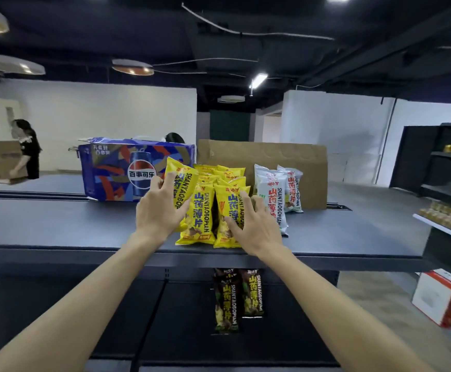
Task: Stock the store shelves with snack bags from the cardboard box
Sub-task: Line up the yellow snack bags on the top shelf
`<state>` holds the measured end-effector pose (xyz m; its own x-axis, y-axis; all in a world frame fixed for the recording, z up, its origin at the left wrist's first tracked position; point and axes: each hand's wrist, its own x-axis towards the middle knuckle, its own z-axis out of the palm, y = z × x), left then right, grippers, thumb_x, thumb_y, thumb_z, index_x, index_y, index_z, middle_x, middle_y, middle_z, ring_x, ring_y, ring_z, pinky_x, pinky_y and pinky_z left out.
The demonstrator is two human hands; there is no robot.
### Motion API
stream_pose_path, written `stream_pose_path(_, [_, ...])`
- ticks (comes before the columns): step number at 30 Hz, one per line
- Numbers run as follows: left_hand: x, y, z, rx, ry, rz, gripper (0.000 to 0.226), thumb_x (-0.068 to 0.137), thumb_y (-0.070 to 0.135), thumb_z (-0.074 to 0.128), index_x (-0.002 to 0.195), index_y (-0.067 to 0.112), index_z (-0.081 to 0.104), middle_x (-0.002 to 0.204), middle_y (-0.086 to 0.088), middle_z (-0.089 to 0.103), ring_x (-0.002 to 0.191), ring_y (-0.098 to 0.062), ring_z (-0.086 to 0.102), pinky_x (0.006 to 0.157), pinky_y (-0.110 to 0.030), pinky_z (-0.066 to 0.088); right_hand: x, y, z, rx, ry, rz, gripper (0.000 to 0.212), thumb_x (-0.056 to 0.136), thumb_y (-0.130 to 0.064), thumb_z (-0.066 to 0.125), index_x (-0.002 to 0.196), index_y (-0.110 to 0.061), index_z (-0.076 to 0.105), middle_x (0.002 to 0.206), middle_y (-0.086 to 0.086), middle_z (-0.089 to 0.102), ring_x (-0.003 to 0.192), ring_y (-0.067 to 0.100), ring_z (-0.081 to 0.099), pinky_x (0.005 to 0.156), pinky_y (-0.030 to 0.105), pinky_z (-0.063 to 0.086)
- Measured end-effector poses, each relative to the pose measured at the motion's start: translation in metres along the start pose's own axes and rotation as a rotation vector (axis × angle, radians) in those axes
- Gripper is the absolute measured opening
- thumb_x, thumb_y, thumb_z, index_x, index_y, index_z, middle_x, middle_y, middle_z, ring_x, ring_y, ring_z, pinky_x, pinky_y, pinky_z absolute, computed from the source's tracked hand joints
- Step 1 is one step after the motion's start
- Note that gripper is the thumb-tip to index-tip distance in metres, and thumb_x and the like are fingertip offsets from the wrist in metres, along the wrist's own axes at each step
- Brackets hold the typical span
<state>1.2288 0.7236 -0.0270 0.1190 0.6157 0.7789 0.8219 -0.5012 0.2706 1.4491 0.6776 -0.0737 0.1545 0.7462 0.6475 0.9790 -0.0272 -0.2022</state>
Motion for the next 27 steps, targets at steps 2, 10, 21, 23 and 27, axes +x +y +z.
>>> stream_pose_path(2, [0.000, -0.011, -0.002, 0.006, -0.001, -0.025, 0.057, 0.083, 0.045, 0.069, 0.128, 0.018, 0.046, 0.106, -0.013, 0.054, 0.072, -0.036, 0.063, 0.056, -0.039, 0.048, 0.002, -0.005, 0.000, 0.004, 0.028, -0.023, 0.070, 0.092, -0.063, 0.041, 0.149, -0.029, 0.017, 0.143, 0.008, 0.034, 0.123, 0.030, 0.045, 0.092, 0.043, 0.048])
stream_pose_path(10, [-0.006, -0.006, 0.008, -0.016, 0.013, -0.024, 0.055, 0.085, 0.046, 0.066, 0.125, 0.015, 0.045, 0.099, -0.011, 0.051, 0.064, -0.031, 0.059, 0.050, -0.031, 0.042, 0.009, -0.017, 0.001, 0.039, 0.061, 0.038, 0.061, 0.095, -0.055, 0.043, 0.147, -0.028, 0.024, 0.144, 0.008, 0.032, 0.123, 0.030, 0.045, 0.092, 0.042, 0.047])
stream_pose_path(21, [0.021, -0.046, 0.023, -0.015, -0.002, -0.107, 0.057, 0.084, 0.036, 0.068, 0.129, 0.014, 0.040, 0.110, -0.014, 0.050, 0.078, -0.033, 0.061, 0.056, -0.033, 0.041, 0.030, -0.025, 0.008, 0.015, 0.124, 0.060, 0.055, 0.095, -0.054, 0.044, 0.140, -0.025, 0.033, 0.139, 0.008, 0.036, 0.119, 0.029, 0.046, 0.088, 0.043, 0.049])
stream_pose_path(23, [0.029, -0.053, 0.029, -0.044, -0.005, -0.120, 0.059, 0.083, 0.032, 0.069, 0.131, 0.015, 0.040, 0.110, -0.013, 0.049, 0.079, -0.032, 0.060, 0.059, -0.032, 0.041, 0.037, -0.032, 0.011, -0.013, 0.172, 0.084, 0.054, 0.094, -0.053, 0.046, 0.138, -0.024, 0.037, 0.139, 0.008, 0.036, 0.122, 0.030, 0.042, 0.092, 0.046, 0.044])
stream_pose_path(27, [0.046, -0.071, 0.052, -0.069, -0.018, -0.133, 0.059, 0.084, 0.027, 0.070, 0.131, 0.014, 0.038, 0.112, -0.014, 0.048, 0.083, -0.032, 0.062, 0.065, -0.036, 0.050, 0.051, -0.044, 0.016, -0.024, 0.218, 0.157, 0.053, 0.093, -0.052, 0.047, 0.136, -0.023, 0.039, 0.141, 0.008, 0.035, 0.127, 0.032, 0.036, 0.098, 0.053, 0.039])
